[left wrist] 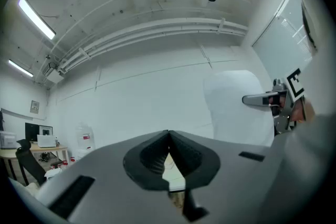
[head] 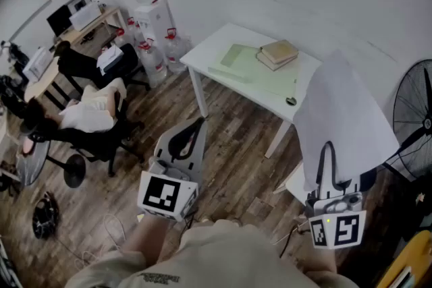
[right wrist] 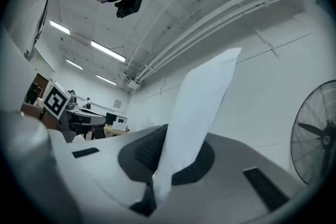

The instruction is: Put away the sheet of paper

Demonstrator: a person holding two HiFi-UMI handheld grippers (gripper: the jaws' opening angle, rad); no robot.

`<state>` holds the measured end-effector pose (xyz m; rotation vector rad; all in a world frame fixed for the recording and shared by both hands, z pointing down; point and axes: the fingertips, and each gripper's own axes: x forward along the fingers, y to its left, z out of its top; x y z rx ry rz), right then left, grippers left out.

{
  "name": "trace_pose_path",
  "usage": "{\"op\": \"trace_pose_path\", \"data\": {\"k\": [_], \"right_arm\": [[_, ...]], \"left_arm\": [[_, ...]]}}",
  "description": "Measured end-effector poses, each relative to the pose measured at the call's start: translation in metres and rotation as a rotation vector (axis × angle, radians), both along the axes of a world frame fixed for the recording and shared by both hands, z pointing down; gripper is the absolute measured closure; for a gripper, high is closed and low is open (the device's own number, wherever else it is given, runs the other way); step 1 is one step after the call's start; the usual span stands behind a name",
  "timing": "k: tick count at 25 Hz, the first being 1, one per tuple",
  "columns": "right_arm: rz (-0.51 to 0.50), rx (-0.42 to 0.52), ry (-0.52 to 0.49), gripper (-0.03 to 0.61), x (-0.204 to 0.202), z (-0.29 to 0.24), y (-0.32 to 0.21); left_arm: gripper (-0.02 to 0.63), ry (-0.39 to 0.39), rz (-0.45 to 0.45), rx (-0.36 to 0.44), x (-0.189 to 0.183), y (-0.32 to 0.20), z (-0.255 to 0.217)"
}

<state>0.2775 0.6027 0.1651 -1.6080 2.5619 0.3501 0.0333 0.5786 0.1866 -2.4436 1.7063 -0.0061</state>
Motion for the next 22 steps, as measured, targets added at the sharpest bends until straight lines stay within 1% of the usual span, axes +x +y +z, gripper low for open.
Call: {"op": "trace_pose_path", "data": {"k": [3,7,11,16,22], "right_arm": [[-0.002,-0.002,-0.004,0.555,0.001,0.000,-0.002],[0.001,0.001,-0.032,0.555,0.008,-0.001,-0.004],[-0.002,-0.017,-0.066,0.554,0.014,0.004,-0.006],[-0.016,-0.047,-0.066,0.554,0.014,0.014,-0.010],[-0.043,-0.079,-0.044,0.554,0.000,0.027,-0.021]], "left_arm": [[0.594,0.012,-0.002,-0.002,0.000,0.001,-0.002],[0.594,0.000,-0.006,-0.010,0.002,-0.001,-0.001],[0.594,-0.008,-0.003,-0.011,0.007,-0.001,0.002],[0.594,-0.021,-0.011,-0.025,0.008,0.000,0.007],[0.594,-0.020,-0.017,-0.049,0.000,-0.008,0.019]]}}
